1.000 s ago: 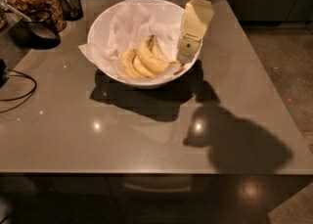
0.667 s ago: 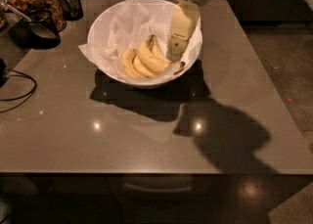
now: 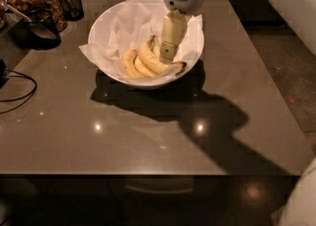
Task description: Pick banana from white bowl
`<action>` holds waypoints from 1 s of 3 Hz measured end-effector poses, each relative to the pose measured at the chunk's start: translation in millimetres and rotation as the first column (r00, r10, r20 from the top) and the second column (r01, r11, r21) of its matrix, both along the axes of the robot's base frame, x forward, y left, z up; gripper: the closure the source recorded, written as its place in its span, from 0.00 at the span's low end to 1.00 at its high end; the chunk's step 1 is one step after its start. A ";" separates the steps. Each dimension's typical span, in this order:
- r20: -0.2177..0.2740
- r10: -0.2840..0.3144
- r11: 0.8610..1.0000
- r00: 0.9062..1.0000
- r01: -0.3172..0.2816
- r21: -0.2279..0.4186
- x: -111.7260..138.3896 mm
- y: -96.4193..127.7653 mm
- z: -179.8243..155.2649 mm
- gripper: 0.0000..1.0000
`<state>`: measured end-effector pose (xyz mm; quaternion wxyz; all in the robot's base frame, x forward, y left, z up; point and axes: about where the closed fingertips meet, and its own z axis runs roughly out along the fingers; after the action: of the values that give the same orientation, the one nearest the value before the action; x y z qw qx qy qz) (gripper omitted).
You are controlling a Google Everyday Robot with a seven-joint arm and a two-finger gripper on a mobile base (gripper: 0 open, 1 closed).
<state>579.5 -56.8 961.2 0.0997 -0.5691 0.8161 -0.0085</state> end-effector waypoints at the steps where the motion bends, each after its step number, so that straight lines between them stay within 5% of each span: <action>1: -0.017 0.007 1.000 1.000 -0.007 -0.004 5.4 10.2 -7.9 0.30; 3: -0.027 0.027 0.999 0.999 -0.027 -0.017 12.0 25.5 -14.8 0.32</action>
Offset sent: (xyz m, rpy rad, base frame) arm -0.0157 0.0048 -0.0206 -0.0966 0.1540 0.0154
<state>591.6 -31.4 946.5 0.0840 -0.5810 0.8096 -0.0068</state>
